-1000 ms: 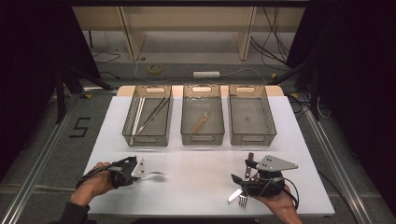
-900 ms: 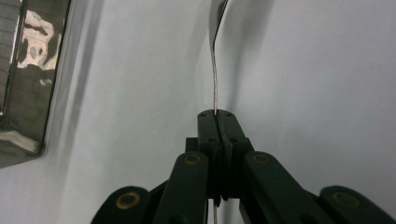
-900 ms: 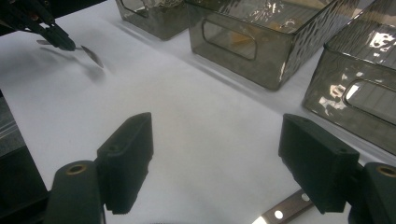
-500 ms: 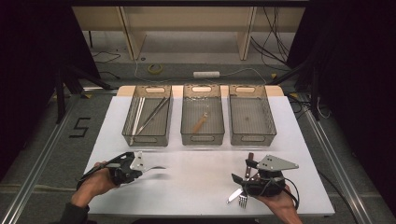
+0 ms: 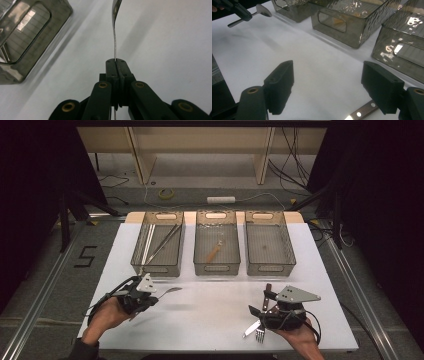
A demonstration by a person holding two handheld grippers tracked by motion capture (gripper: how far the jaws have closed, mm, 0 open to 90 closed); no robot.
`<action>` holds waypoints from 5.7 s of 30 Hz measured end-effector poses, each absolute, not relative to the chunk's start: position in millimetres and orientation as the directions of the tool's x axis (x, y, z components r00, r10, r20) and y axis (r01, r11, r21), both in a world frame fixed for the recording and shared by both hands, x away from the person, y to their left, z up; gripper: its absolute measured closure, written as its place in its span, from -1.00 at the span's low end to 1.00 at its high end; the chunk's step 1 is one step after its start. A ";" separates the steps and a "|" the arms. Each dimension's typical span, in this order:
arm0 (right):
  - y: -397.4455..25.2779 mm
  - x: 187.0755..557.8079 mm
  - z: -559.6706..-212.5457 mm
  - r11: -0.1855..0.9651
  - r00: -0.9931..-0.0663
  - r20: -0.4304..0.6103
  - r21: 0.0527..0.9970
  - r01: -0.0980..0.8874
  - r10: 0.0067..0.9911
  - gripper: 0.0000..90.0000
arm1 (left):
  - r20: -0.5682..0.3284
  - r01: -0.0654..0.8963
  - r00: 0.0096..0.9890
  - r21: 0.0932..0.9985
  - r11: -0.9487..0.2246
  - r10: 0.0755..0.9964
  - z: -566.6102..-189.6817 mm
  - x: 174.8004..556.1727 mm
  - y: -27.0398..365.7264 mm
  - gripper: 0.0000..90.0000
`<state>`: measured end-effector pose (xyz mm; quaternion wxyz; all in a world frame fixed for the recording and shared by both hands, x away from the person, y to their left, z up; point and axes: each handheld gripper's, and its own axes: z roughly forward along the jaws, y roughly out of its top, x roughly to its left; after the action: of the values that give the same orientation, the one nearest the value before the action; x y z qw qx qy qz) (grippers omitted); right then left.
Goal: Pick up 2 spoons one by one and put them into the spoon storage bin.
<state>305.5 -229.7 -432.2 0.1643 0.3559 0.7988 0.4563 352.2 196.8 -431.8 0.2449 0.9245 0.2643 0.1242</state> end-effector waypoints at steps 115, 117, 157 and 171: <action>-231.1 307.0 -432.2 0.313 -0.688 0.079 0.849 0.425 0.721 -0.39 | -0.171 0.564 0.568 0.793 -0.230 0.805 -394.7 519.7 57.6 0.95; -231.4 307.2 -432.3 0.312 -0.687 0.080 0.849 0.426 0.723 -0.39 | -0.175 0.570 0.565 0.790 -0.228 0.806 -395.8 520.0 56.9 0.81; -262.0 365.6 -442.6 0.365 -0.619 0.048 0.770 0.523 0.784 0.46 | -0.148 0.402 0.618 0.903 -0.149 0.772 -411.8 353.6 191.4 -0.49; -257.6 378.7 -451.1 0.421 -0.654 0.041 0.735 0.531 0.755 0.83 | -0.177 0.399 0.620 0.910 -0.113 0.764 -424.5 335.1 206.7 -0.50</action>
<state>378.7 -257.6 -451.1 0.1499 0.3878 0.8294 0.3731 335.1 206.7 -424.5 0.5321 0.7260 0.4005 0.1715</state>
